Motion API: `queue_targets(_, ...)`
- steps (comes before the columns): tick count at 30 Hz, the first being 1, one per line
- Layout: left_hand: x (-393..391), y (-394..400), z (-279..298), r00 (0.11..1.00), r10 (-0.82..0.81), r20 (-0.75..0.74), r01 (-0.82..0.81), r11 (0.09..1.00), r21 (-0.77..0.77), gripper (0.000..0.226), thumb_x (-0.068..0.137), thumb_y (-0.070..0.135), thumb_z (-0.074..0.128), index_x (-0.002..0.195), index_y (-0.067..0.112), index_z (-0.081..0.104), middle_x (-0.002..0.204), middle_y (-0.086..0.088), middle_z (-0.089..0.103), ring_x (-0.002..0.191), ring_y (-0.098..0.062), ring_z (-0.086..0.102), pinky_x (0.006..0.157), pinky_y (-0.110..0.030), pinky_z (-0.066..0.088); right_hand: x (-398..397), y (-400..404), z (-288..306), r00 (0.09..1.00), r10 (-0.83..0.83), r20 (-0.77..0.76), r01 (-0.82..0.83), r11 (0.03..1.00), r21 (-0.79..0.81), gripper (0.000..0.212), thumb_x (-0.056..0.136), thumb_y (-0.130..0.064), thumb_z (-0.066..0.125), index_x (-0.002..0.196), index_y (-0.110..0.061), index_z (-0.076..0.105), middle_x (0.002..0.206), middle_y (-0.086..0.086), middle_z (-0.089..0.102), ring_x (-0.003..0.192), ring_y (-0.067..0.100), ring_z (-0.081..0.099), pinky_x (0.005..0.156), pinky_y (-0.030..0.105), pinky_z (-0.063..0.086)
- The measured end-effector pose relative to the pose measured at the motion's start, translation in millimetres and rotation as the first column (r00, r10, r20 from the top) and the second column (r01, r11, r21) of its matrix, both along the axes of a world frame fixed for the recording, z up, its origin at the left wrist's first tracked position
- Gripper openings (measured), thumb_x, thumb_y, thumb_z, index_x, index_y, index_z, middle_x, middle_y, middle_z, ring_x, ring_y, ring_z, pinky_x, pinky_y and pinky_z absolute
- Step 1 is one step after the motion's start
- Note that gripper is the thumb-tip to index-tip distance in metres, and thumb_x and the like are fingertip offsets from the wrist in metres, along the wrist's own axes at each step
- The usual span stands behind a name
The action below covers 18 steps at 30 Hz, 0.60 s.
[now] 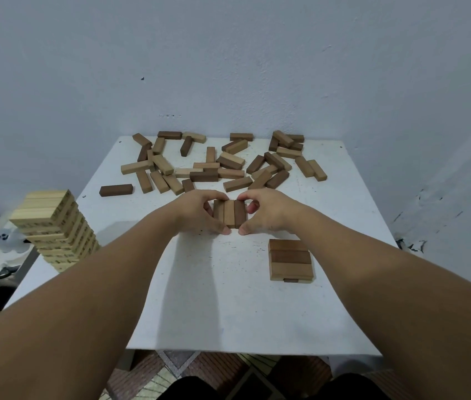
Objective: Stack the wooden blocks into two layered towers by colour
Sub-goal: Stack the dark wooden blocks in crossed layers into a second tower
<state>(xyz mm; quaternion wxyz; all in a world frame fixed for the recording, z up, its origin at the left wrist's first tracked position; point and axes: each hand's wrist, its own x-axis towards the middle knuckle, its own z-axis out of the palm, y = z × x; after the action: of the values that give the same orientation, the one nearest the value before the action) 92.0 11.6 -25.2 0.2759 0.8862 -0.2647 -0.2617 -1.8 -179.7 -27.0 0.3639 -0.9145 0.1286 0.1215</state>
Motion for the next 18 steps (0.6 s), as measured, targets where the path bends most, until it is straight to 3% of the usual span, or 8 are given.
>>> queue_targets(3, -3, 1, -1, 1.0, -0.005, 0.027, 0.005, 1.0, -0.018, 0.074, 0.068, 0.037, 0.097, 0.133, 0.041, 0.062, 0.09, 0.003, 0.058, 0.08, -0.013, 0.055, 0.067, -0.027, 0.041, -4, 1, 2, 1.0, 0.004, 0.017, -0.002, 0.997, -0.076, 0.077, 0.07, -0.04, 0.093, 0.138, -0.042, 0.055, 0.111, -0.015, 0.061, 0.11, 0.015, 0.057, 0.106, 0.045, 0.038)
queue_targets(5, -8, 2, 0, 0.998, 0.001, 0.065, 0.001, 0.999, -0.044, 0.077, 0.067, 0.038, 0.097, 0.134, 0.04, 0.061, 0.097, 0.006, 0.056, 0.083, -0.01, 0.055, 0.074, -0.029, 0.043, -11, 4, 7, 0.997, 0.019, 0.072, -0.007, 0.987, -0.163, 0.073, 0.074, -0.045, 0.088, 0.138, -0.044, 0.052, 0.113, -0.017, 0.062, 0.109, 0.012, 0.055, 0.099, 0.041, 0.026)
queue_targets(7, -13, 2, 3, 0.992, -0.011, 0.126, 0.021, 0.997, -0.077, 0.08, 0.062, 0.045, 0.098, 0.133, 0.041, 0.061, 0.11, 0.009, 0.053, 0.097, -0.007, 0.054, 0.085, -0.031, 0.046, -21, 5, 12, 0.992, 0.028, 0.12, -0.002, 0.976, -0.216, 0.073, 0.075, -0.049, 0.085, 0.139, -0.046, 0.05, 0.117, -0.018, 0.06, 0.11, 0.01, 0.052, 0.094, 0.041, 0.018)
queue_targets(10, -23, -1, 9, 0.979, -0.068, 0.19, 0.088, 0.992, -0.095, 0.08, 0.065, 0.046, 0.096, 0.136, 0.041, 0.06, 0.123, 0.006, 0.053, 0.116, -0.015, 0.05, 0.101, -0.034, 0.045, -35, -2, 22, 0.984, 0.057, 0.17, -0.007, 0.96, -0.28, 0.075, 0.071, -0.057, 0.084, 0.138, -0.05, 0.05, 0.122, -0.015, 0.052, 0.115, 0.011, 0.047, 0.099, 0.044, 0.019)
queue_targets(14, -55, -6, 27, 0.969, -0.085, 0.231, 0.12, 0.983, -0.139, 0.07, 0.069, 0.042, 0.094, 0.127, 0.052, 0.058, 0.121, 0.005, 0.052, 0.119, -0.015, 0.047, 0.107, -0.04, 0.044, -68, -18, 36, 0.977, 0.067, 0.203, -0.016, 0.97, -0.242, 0.074, 0.07, -0.058, 0.085, 0.135, -0.051, 0.051, 0.125, -0.016, 0.048, 0.114, 0.008, 0.047, 0.11, 0.044, 0.018)
queue_targets(18, -93, -11, 40, 0.977, -0.094, 0.193, 0.126, 0.979, -0.158, 0.075, 0.068, 0.042, 0.095, 0.135, 0.041, 0.061, 0.121, 0.008, 0.051, 0.114, -0.012, 0.048, 0.105, -0.037, 0.045, -109, -27, 40, 0.97, 0.036, 0.239, 0.0, 0.989, -0.148, 0.063, 0.073, -0.055, 0.084, 0.126, -0.056, 0.051, 0.128, -0.02, 0.048, 0.112, 0.003, 0.048, 0.111, 0.042, 0.018)
